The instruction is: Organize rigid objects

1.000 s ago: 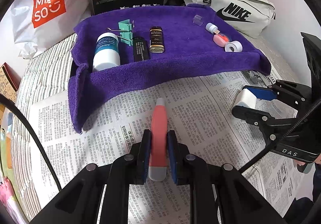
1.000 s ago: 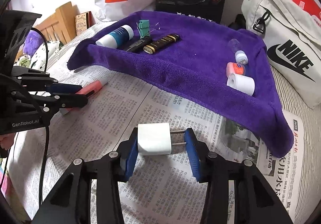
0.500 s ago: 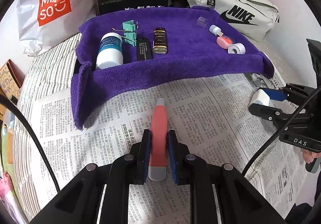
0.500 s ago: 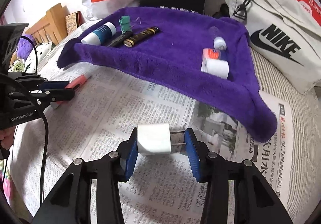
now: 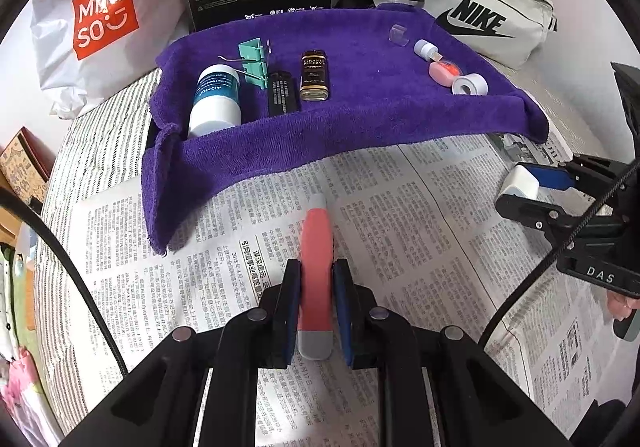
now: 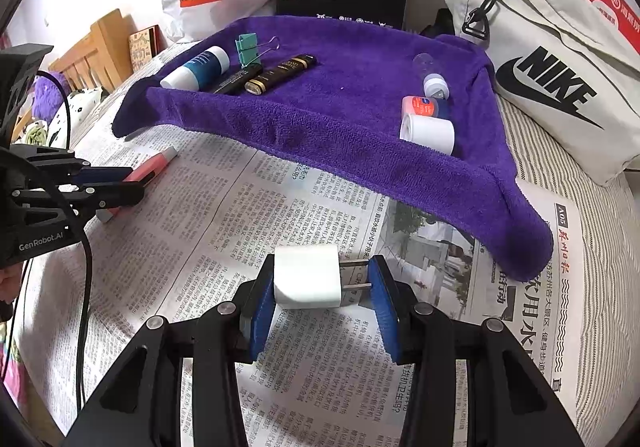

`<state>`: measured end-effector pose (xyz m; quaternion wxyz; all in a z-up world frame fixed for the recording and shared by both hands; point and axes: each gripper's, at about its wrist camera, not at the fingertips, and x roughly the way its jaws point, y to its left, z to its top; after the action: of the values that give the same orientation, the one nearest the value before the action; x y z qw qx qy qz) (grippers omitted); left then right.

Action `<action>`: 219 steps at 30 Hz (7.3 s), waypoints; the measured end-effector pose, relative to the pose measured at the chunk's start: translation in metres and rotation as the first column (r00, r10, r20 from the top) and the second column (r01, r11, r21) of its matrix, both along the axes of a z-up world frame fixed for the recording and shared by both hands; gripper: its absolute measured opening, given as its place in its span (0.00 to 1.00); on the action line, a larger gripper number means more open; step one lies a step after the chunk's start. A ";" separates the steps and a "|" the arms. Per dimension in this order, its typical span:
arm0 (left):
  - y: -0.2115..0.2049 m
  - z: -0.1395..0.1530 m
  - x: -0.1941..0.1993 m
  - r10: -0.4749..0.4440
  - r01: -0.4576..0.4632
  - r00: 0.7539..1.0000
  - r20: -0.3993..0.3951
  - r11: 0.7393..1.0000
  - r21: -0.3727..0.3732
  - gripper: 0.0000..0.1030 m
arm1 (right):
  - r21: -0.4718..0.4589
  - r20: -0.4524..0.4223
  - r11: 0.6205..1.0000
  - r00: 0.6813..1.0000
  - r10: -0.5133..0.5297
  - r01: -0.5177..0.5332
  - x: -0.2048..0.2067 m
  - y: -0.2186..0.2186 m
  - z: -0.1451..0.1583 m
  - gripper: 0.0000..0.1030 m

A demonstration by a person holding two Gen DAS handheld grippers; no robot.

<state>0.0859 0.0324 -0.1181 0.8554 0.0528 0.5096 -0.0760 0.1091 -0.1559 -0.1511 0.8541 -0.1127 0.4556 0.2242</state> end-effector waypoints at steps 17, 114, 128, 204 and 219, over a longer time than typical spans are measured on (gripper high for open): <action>0.008 0.002 0.000 0.036 -0.036 0.999 -0.014 0.998 -0.059 0.15 | 0.050 -0.014 0.999 1.000 0.008 -0.008 0.016 -0.008 0.027 0.43; -0.041 0.003 0.142 -0.111 0.107 0.991 -0.079 0.993 -0.058 0.16 | 0.098 -0.040 0.988 0.992 -0.116 0.120 0.094 -0.070 0.059 0.58; -0.045 0.005 0.136 -0.128 0.124 0.986 -0.107 0.991 -0.046 0.28 | 0.122 -0.067 0.984 0.990 -0.125 0.132 0.080 -0.072 0.056 0.58; -0.022 0.135 -0.020 0.246 -0.243 0.957 0.154 0.969 -0.040 1.00 | 0.056 -0.008 0.964 0.966 -0.258 0.258 -0.017 -0.060 0.130 1.00; -0.023 0.136 -0.018 0.233 -0.231 0.961 0.146 0.972 -0.031 1.00 | 0.062 -0.006 0.963 0.965 -0.264 0.264 -0.018 -0.063 0.132 1.00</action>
<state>0.0674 0.0092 0.0175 0.8944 -0.0076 0.4465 0.0253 0.0913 -0.2185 -0.0186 0.8800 -0.0248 0.4582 0.1224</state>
